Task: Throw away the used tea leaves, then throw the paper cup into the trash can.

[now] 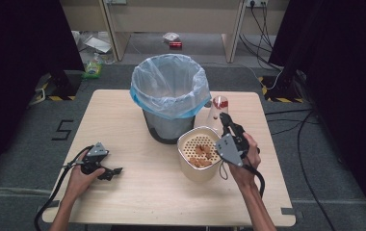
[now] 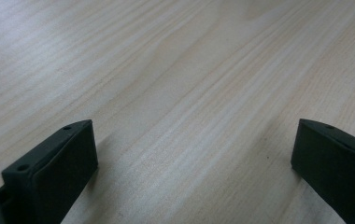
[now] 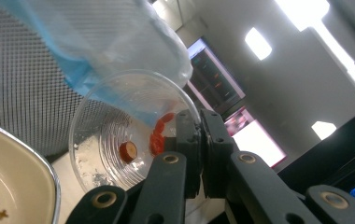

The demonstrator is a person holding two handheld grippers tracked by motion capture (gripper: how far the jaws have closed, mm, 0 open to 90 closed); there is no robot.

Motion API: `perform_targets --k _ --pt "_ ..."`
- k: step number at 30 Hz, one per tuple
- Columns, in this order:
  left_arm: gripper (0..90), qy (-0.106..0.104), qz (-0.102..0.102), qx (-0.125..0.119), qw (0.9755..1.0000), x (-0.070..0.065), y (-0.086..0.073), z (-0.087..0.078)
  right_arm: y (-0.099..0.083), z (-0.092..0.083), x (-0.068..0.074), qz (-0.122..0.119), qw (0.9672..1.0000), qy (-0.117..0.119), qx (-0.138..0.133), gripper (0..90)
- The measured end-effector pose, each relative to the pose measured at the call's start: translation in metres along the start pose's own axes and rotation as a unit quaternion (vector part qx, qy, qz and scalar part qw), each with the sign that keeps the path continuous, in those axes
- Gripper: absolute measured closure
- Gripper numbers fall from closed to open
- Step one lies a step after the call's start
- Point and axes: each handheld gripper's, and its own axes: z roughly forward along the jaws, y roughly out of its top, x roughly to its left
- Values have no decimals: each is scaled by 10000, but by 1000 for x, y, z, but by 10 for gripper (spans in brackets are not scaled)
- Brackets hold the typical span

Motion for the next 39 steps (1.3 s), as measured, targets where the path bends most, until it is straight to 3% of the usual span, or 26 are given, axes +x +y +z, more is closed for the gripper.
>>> perform_targets --k 2,5,7,9,19,29,33,37,39 --pt "0 -1 -1 0 10000 0 0 0 -2 5 -11 547 9981 220 162 879" --pt "0 -1 -1 2 10000 0 0 0 -5 11 -19 991 9941 348 263 878" --pt "0 0 1 3 10000 0 0 0 -6 12 -22 1092 9929 365 297 878" --pt "0 -2 0 3 10000 0 0 0 -8 16 -28 1337 9896 421 320 878" --pt "0 -1 1 5 10000 0 0 0 8 25 -51 1528 9872 368 263 878" --pt "0 -1 -3 3 10000 0 0 0 43 43 -87 1708 9850 235 25 877" --pt "0 -1 3 9 10000 0 0 0 69 56 -101 1856 9817 410 -139 877" --pt "0 -1 2 9 10000 0 0 0 81 67 -103 1941 9793 545 -194 877" --pt "0 -1 3 9 10000 0 0 0 92 79 -100 2015 9766 730 -194 876"
